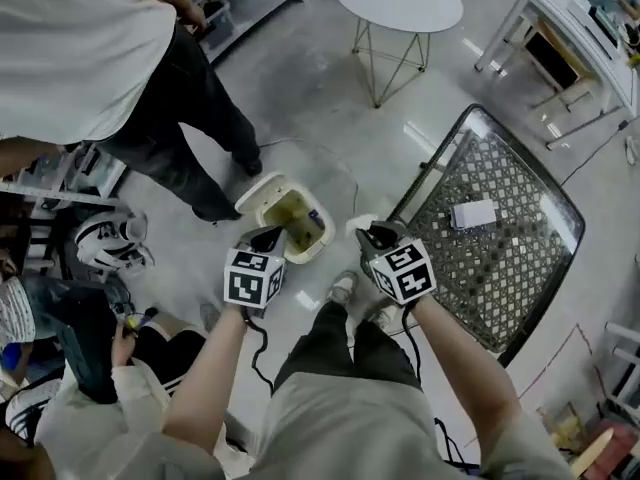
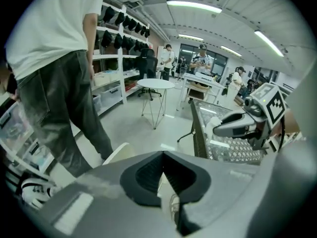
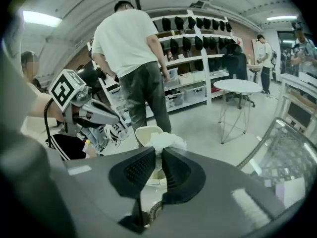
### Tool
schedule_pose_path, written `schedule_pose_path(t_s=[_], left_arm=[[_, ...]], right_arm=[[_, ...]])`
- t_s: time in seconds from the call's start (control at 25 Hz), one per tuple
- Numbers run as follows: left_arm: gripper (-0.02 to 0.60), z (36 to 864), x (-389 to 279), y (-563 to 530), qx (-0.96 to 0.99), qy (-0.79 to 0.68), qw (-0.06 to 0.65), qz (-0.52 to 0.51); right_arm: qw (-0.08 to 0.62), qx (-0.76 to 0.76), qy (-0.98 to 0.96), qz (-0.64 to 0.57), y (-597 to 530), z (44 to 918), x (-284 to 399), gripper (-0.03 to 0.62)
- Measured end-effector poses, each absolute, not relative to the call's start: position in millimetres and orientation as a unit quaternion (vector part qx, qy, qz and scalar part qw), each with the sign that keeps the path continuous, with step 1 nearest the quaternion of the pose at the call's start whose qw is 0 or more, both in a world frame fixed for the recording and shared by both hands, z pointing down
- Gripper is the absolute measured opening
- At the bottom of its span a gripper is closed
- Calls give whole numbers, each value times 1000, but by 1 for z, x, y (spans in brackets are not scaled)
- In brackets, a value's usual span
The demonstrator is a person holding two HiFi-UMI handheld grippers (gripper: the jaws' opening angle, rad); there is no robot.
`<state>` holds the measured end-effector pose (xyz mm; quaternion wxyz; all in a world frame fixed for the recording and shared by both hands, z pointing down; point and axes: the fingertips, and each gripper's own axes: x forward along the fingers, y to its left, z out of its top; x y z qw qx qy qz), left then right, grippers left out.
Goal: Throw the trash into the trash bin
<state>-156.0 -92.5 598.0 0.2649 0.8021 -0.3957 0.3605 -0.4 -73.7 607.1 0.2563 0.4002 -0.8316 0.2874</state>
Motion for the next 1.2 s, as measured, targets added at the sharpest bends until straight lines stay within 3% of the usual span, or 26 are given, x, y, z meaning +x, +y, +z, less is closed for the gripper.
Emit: schedule_pose_path(t_s=[0.32, 0.68, 0.88, 0.92, 1.0, 1.2], left_arm=[[2, 657, -224, -79, 765, -425, 322, 362], [2, 742, -256, -88, 743, -436, 355, 364], [2, 779, -268, -77, 722, -438, 389, 370], [2, 782, -269, -74, 719, -437, 393, 371], [2, 787, -272, -69, 715, -439, 396, 373], [2, 782, -273, -63, 712, -443, 399, 371]], right_arm=[[341, 303, -839, 297, -97, 696, -111, 44], [423, 241, -818, 307, -107, 816, -159, 46], [411, 247, -811, 335, -109, 860, -165, 52], [409, 248, -812, 334, -109, 864, -167, 67], [406, 250, -814, 333, -107, 870, -168, 157], [399, 263, -813, 334, -112, 856, -161, 177]])
